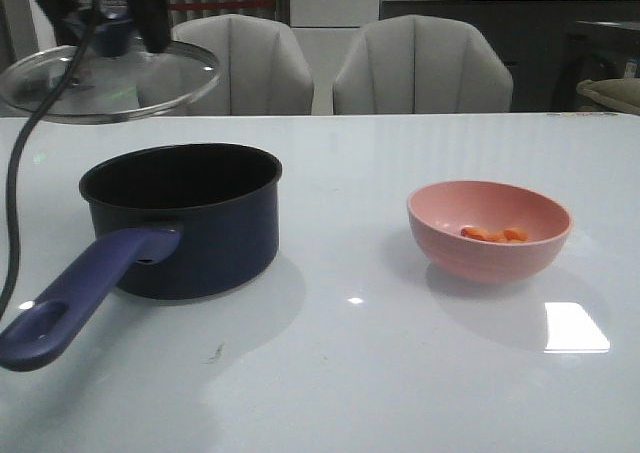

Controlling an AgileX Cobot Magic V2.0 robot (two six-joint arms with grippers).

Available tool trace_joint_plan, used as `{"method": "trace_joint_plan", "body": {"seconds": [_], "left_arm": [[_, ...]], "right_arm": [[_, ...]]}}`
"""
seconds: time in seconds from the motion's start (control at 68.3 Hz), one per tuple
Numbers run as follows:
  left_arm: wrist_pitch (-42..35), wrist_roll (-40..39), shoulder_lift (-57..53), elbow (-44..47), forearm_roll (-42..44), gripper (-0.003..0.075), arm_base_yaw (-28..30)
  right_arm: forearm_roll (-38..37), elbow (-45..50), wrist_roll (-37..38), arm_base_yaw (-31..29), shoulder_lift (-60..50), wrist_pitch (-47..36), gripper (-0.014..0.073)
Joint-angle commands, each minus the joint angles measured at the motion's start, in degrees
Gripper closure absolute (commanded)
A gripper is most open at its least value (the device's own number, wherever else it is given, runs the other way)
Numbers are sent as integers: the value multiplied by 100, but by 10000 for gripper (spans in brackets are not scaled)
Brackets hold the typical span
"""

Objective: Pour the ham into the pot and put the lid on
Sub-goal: 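Lift the glass lid off the pot and set it beside the pot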

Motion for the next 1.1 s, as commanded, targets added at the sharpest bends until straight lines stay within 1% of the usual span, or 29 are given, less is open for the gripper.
{"method": "trace_joint_plan", "body": {"seconds": [0.0,0.088,0.205,0.22,0.264,0.278,0.293,0.308,0.425,0.513,0.586,0.674,0.776,1.084], "left_arm": [[-323,48,-587,130,199,411,503],[-560,156,-860,609,175,411,1035],[-875,549,-1116,1316,-58,411,1722],[-930,606,-1143,1472,-121,411,1880],[-1011,683,-1172,1620,-205,411,2035],[-1085,743,-1173,1766,-306,411,2183],[-1085,743,-1173,1766,-306,411,2183],[-1149,829,-1173,1902,-424,411,2360],[-1539,1444,-1173,2486,-1096,411,2720],[-2028,1497,-1163,2908,-1216,411,2786],[-2587,1497,-1152,3256,-1216,410,2786],[-2978,1497,-1140,3502,-1242,407,2786],[-3036,1497,-1028,3559,-1242,395,2786],[-2982,1497,-429,3568,-1250,393,2786]], "right_arm": [[-74,-41,-27,-38,-114,-490,437],[-74,-41,-27,-38,-114,-490,437],[-74,-41,-27,-38,-114,-490,437],[-74,-41,-27,-38,-114,-490,437],[-74,-41,-27,-38,-114,-490,437],[-74,-41,-27,-38,-114,-490,437],[-74,-41,-27,-38,-114,-490,437],[-74,-41,-27,-38,-114,-490,437],[-74,-41,-27,-38,-114,-490,437],[-74,-41,-27,-38,-114,-490,437],[-74,-41,-27,-38,-114,-490,437],[-74,-41,-27,-38,-114,-490,437],[-74,-41,-27,-38,-114,-490,437],[-74,-41,-27,-38,-114,-490,437]]}}
